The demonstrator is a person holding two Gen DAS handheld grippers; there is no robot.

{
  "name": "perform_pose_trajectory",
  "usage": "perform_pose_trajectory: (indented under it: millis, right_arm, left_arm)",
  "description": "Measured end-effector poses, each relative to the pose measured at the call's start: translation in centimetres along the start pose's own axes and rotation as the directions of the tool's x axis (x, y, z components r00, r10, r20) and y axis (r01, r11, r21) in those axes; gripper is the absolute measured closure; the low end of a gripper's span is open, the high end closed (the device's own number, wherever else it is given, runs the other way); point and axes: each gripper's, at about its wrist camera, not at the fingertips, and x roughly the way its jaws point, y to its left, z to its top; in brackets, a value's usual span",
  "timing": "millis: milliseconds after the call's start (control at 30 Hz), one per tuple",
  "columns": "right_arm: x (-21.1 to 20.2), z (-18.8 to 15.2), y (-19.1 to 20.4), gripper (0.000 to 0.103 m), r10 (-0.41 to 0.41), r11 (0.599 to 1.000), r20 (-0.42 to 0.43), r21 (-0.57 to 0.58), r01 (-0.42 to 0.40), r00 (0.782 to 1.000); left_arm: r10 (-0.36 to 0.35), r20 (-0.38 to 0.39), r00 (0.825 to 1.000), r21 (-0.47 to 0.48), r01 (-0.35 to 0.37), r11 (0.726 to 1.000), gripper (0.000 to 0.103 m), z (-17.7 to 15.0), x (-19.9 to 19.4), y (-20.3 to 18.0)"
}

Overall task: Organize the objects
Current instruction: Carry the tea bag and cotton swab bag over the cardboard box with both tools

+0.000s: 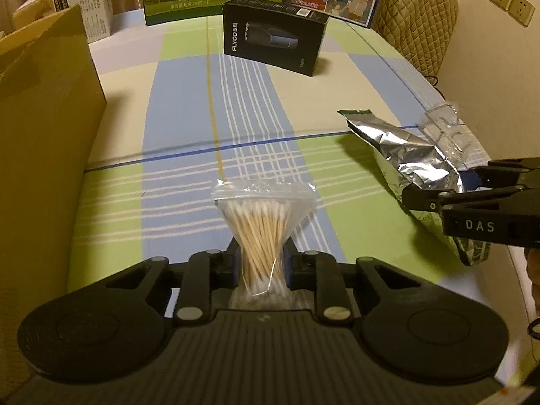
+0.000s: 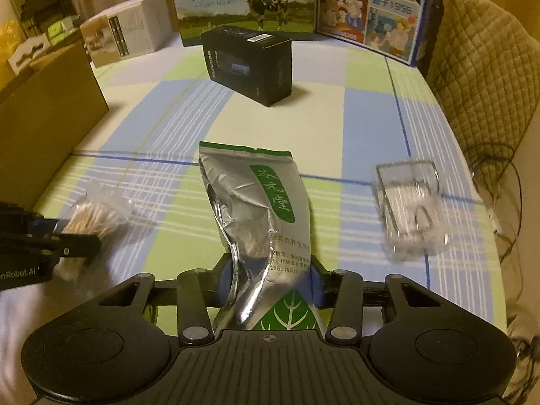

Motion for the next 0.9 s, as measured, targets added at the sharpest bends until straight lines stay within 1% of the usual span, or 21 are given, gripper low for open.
perform_pose_trajectory:
  millis: [167,367,533,700,900]
  right_arm:
    - [-3.2,-1.8,0.7,0.062,0.007,0.996,0.033,0.092,-0.01,0.999]
    - [-7.6,-4.7,3.2,0.062,0.002,0.99,0.056,0.139,-0.01,0.998]
    - [-10.9,-6.5,5.2,0.062,0.009,0.988,0.074,0.155,-0.02,0.997]
    - [-13.6,-7.8,6.8,0.062,-0.004,0.988,0.09,0.153,-0.01,0.996]
    - [-15.7,-8.5,8.2,0.062,-0.014,0.989,0.1,0.147,-0.001,0.995]
  left_arm:
    - [-0.02,0.015,1.0,-0.027,0.021,0.999,0.084,-1.3,-2.6,-0.5]
    - [-0.037,0.037,0.999,-0.04,0.039,0.998,0.084,-3.3,-6.5,-1.1]
    - [-0.048,0.059,0.997,-0.047,0.051,0.998,0.084,-5.3,-9.8,-1.4]
    - [-0.056,0.084,0.995,-0.049,0.06,0.997,0.084,-7.0,-13.0,-1.6]
    - [-0.066,0.119,0.991,-0.039,0.071,0.997,0.084,-8.2,-16.0,-2.1]
